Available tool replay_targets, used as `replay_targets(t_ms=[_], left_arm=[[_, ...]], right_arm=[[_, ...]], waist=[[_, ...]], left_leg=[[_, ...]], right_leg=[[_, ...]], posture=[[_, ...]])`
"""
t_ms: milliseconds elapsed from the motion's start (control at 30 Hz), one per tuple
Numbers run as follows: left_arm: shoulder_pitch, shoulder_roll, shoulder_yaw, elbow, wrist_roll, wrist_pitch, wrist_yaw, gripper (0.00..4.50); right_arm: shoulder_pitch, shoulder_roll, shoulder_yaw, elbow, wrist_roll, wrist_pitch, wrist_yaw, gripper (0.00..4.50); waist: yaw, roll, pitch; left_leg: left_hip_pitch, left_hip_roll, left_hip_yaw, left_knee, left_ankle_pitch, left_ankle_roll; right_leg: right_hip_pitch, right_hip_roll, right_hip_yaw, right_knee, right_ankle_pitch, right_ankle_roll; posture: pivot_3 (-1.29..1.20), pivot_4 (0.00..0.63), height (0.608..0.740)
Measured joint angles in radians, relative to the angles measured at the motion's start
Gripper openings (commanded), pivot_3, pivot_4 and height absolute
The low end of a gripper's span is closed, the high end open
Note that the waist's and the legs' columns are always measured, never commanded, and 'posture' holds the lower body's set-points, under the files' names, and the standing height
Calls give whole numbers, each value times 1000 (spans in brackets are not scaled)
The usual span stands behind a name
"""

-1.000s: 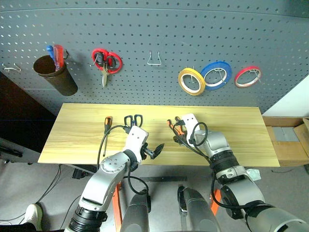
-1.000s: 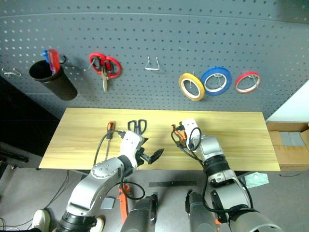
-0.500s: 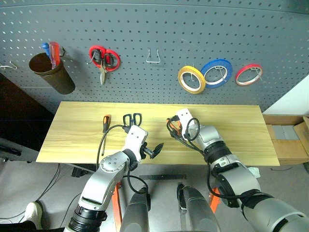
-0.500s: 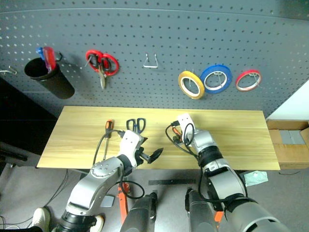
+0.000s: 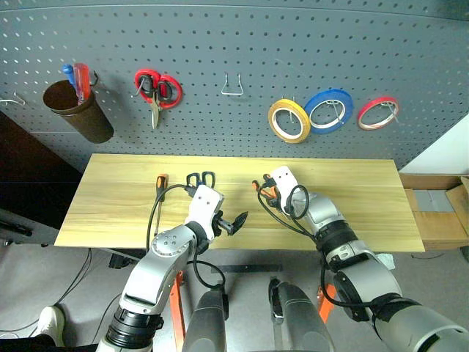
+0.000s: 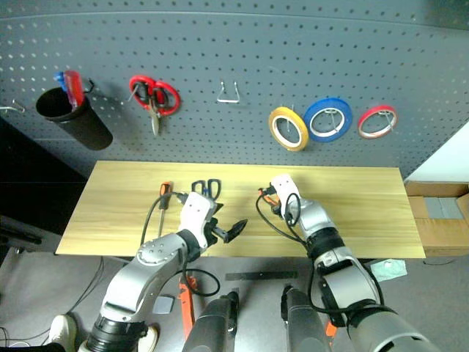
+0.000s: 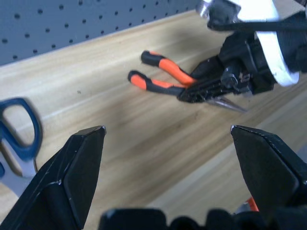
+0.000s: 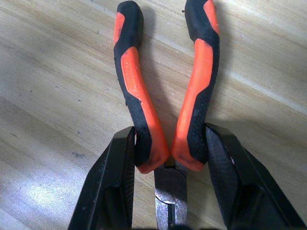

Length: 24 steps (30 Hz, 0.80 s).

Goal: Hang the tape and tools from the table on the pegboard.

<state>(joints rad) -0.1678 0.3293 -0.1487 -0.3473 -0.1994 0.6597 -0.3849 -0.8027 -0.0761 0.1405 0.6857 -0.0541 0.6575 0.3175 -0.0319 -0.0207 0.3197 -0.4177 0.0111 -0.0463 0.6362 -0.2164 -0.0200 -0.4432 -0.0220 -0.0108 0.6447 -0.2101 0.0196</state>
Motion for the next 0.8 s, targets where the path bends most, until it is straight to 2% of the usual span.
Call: replay_targets(t_ms=[233,333,433,633,733,800], left_arm=[[8,3,48,-68,-2,18,12,4500],[11,3,78,-156,-26,34,21,4500],[11,2,108,-215,-31,34,38,4500],[-26,-1,179,-241,-16,33,117,4500],[-50,1,178,-230,-7,27,122,4500],[-79,1,173,-199,1,21,121,4500]], right_arm=[[244,-91,-8,-519,82,50,122,1732],[320,-84,-53,-773,168,121,141,1732],[361,-64,-66,-918,237,137,156,1732],[359,4,-28,-942,275,3,164,1732],[263,39,-13,-808,262,-137,163,1732],[134,53,-21,-639,214,-306,121,1732]], waist=[[3,0,0],[0,-1,-3],[0,-2,-7],[2,-10,-17],[2,-12,-18],[3,-12,-18]], left_leg=[[-9,-1,0,-1,0,-1],[-9,0,-1,-1,1,-2],[-8,0,-2,-1,2,-4],[-8,-1,-2,-1,6,-11],[-8,-1,-2,1,8,-14],[-9,-2,-1,2,10,-16]], right_leg=[[-8,-1,0,0,0,1],[-9,0,0,1,0,1],[-9,1,-1,2,0,1],[-9,2,-1,2,4,0],[-8,2,-1,1,8,1],[-9,2,-1,1,11,0]], posture=[[-6,254,740],[5,234,740],[17,209,740],[38,204,740],[45,209,740],[54,215,740]])
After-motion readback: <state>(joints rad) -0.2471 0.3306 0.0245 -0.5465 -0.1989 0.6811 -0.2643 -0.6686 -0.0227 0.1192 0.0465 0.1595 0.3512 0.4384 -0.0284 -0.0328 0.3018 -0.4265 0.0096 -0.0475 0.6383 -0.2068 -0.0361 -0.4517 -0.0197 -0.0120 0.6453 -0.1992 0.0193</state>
